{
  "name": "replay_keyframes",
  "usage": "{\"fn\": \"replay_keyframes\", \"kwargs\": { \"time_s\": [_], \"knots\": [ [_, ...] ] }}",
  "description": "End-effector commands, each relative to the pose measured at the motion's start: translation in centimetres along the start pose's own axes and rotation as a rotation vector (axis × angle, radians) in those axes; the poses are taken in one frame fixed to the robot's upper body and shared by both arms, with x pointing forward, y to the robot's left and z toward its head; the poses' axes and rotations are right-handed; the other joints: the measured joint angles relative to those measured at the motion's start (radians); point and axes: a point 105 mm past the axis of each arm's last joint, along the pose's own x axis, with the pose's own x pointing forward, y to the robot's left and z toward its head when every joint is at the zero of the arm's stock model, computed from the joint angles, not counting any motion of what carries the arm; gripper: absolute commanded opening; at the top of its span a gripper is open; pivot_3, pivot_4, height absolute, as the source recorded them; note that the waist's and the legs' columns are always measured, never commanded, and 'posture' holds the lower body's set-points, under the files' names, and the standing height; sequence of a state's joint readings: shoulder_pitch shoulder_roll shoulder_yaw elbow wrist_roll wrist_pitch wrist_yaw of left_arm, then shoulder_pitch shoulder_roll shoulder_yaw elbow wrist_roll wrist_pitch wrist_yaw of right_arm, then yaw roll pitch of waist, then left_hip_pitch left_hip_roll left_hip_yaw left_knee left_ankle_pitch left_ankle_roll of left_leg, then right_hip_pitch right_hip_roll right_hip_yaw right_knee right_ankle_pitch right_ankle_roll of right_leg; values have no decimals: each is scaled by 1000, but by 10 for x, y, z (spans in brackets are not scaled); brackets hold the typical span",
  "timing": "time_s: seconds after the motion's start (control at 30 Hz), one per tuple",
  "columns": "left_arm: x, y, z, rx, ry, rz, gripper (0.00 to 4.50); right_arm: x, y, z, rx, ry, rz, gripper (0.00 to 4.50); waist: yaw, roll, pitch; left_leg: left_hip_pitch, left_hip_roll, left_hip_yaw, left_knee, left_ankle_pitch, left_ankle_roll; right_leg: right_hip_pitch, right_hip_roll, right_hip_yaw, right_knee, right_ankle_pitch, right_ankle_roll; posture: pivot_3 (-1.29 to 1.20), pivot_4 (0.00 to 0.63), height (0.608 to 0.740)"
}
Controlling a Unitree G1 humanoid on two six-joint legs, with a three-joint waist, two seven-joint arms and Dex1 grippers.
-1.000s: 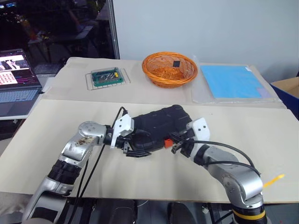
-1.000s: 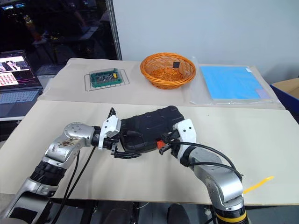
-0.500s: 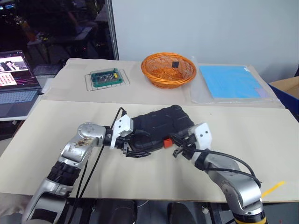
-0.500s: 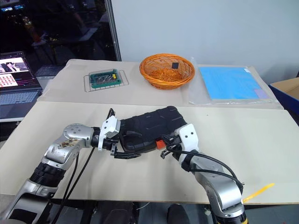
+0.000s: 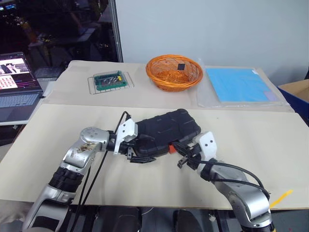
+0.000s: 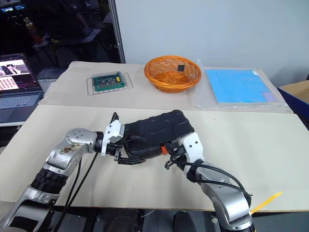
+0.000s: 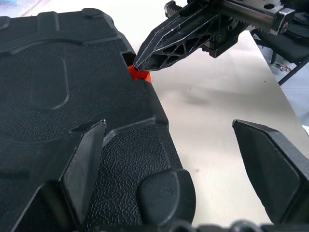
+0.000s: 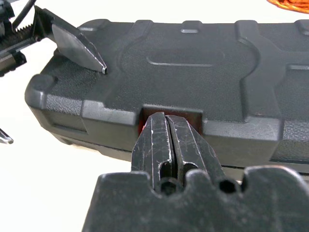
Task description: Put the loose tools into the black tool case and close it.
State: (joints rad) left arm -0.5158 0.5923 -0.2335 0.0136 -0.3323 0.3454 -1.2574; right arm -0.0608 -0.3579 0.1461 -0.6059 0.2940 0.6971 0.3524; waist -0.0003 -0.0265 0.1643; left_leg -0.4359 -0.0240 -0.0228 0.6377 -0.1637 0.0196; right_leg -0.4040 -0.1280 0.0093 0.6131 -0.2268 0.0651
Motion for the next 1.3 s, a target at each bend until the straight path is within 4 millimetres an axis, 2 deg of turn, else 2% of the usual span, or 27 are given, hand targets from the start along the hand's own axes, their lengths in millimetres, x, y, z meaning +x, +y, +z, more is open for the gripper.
{"fn": "replay_keyframes", "kwargs": {
  "time_s": [0.03, 0.4, 0.5, 0.63, 0.8, 0.87, 0.97, 1.0, 1.03, 1.1, 1.17, 1.23, 1.27, 1.3],
  "knots": [
    [1, -4, -22, -67, 70, -3, 4500, 0, 0, -21, -35, 92, 5, 35, 0, 0, 0, 0, 0, 0, 0, 0, 0, 0, 0, 0, 0, 0, 0, 0, 150, 740],
    [3, -5, -23, -73, 67, -4, 4500, 6, -3, -57, -96, 217, 10, 35, -3, -3, -6, 11, 2, 2, -5, -1, -1, 9, 0, 0, -2, -1, -1, 0, 150, 740],
    [4, -5, -22, -74, 64, -2, 4500, 2, 0, -68, -140, 250, 31, 35, -7, -5, -9, 14, 5, 2, -7, -2, -4, 13, -2, 0, -4, -2, -2, 0, 150, 740],
    [3, -5, -23, -78, 63, 6, 4500, -4, 2, -72, -128, 254, 28, 35, -9, -8, -14, 15, 6, 2, -10, -3, -5, 13, -4, 0, -5, -3, -3, 0, 150, 740],
    [4, -5, -24, -83, 63, 8, 4500, 4, -3, -71, -151, 255, 19, 35, -11, -10, -17, 15, 6, 2, -10, -3, -5, 13, -6, 0, -6, -3, -3, 0, 150, 740],
    [4, -4, -24, -84, 62, 10, 4500, 9, -8, -66, -166, 231, 7, 35, -12, -10, -17, 15, 6, 1, -10, -3, -5, 13, -6, 0, -6, -3, -3, 0, 150, 740],
    [5, -3, -23, -77, 57, 19, 4500, 12, -12, -48, -157, 143, -24, 35, -12, -10, -17, 15, 6, 1, -11, -3, -5, 12, -10, 0, -6, -3, -3, 0, 150, 740],
    [4, -2, -19, -71, 37, 23, 4500, 10, -14, -36, -138, 87, -42, 35, -12, -10, -17, 14, 6, 1, -11, -3, -5, 12, -12, -1, -6, -3, -3, 0, 150, 740],
    [4, -1, -15, -62, 13, 31, 4500, 8, -16, -26, -114, 39, -62, 35, -12, -10, -17, 13, 6, 2, -12, -3, -5, 11, -12, -1, -6, -3, -3, 0, 150, 740],
    [1, 2, 0, -53, -85, 71, 4500, -3, -12, 9, -91, -167, -43, 35, -10, -8, -15, 11, 6, 1, -12, -3, -5, 10, -12, -2, -6, -3, -3, 0, 150, 740],
    [-2, 4, 10, -27, -143, 112, 4500, -17, -10, 20, -63, -224, -14, 35, -6, -5, -12, 7, 5, 2, -12, -3, -5, 6, -14, -2, -6, -3, -3, 0, 150, 740],
    [-10, -1, 14, -103, -163, 92, 4500, -33, -13, 29, -66, -256, -7, 605, -3, -4, -10, -1, 2, 5, -11, -2, -3, -1, -13, -4, -3, 0, 0, 0, 150, 740],
    [-18, -6, 18, -125, -192, 87, 4500, -45, -13, 27, -96, -232, 13, 848, -2, -4, -10, -4, 2, 5, -9, 2, 3, -3, -9, -4, -2, 3, 4, 0, 150, 740],
    [-24, -10, 21, -139, -212, 85, 4500, -56, -13, 25, -116, -210, 29, 1071, -2, -3, -9, -5, 1, 5, -8, 3, 4, -3, -7, -3, -2, 6, 0, 0, 150, 740]
  ]
}}
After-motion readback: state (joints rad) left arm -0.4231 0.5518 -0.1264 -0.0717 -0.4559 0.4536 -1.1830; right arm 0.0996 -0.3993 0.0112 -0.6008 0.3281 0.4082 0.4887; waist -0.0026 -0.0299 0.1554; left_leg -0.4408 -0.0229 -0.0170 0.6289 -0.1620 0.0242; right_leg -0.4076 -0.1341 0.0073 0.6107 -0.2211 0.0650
